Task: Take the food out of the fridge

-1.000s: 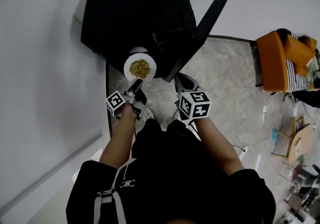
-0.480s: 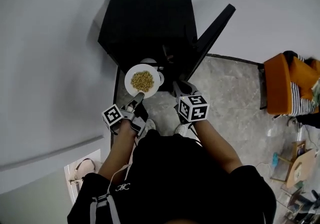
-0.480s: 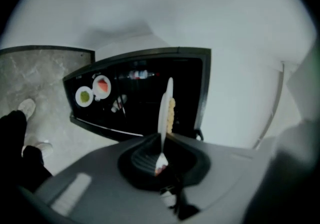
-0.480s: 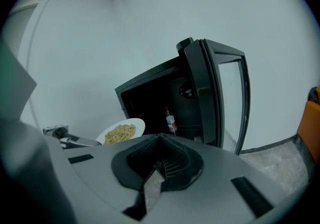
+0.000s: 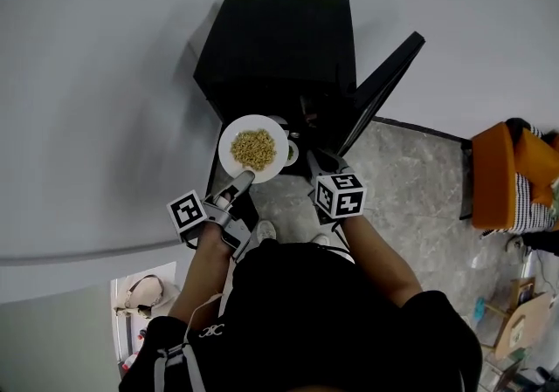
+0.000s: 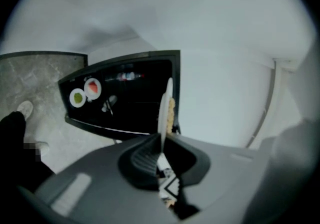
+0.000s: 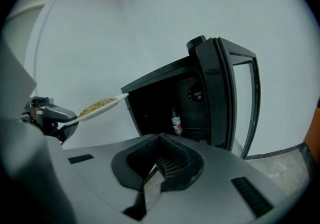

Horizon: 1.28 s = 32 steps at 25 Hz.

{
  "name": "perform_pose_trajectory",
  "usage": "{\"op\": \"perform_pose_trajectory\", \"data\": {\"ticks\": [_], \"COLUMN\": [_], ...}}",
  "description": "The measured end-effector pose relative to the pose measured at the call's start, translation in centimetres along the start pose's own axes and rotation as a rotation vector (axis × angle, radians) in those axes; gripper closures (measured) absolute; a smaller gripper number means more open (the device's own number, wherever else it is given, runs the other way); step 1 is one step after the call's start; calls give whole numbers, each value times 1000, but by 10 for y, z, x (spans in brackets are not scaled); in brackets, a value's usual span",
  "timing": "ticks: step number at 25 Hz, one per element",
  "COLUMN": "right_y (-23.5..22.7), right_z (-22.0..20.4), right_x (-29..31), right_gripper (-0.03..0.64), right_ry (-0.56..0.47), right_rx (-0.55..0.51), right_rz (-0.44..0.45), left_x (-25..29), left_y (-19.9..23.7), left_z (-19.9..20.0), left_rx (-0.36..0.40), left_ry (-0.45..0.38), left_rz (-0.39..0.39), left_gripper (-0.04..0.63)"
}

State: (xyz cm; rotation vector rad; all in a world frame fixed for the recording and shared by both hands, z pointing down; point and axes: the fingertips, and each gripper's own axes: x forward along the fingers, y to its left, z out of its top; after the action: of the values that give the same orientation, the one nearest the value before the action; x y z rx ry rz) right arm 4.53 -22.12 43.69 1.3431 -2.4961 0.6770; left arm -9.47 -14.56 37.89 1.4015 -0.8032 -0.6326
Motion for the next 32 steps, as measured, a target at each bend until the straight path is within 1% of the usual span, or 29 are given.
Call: {"op": "perform_pose_trajectory", "data": {"ticks": [3, 7, 10, 14, 17, 23, 25, 28, 32], "right_y": [3, 5, 9, 15, 10, -1, -3, -5, -2], "right_z": [0, -1, 5, 22, 11, -7, -2, 12, 14], "right_x": [4, 8, 11, 29, 20, -2, -2, 11, 14], "right_gripper": [618, 618, 618, 618, 618, 618, 618, 618, 618], "right_ry": [3, 10, 5, 3, 3, -14, -15, -7, -9], "right_rx": [0, 4, 0, -1, -8, -11, -6, -1, -16], "right_rz": [13, 15, 19, 15, 8, -22, -33, -44, -41], "left_x": [-1, -1, 1, 13, 14, 12, 22, 46, 65], "left_y": [-24, -45, -51, -61, -59, -68, -76, -87, -93], "left_z": [6, 20, 36, 81, 87, 95, 106, 141, 159], "left_rx": [17, 18, 19, 24, 23, 36, 17, -10, -10], "left_ry": [-2, -32, -54, -78, -101, -134, -131, -135, -135], "left_rz": [-27, -56, -46, -21, -19, -65, -77, -70, -60], "left_gripper": [583, 583, 583, 581, 581, 581, 581, 580, 578]}}
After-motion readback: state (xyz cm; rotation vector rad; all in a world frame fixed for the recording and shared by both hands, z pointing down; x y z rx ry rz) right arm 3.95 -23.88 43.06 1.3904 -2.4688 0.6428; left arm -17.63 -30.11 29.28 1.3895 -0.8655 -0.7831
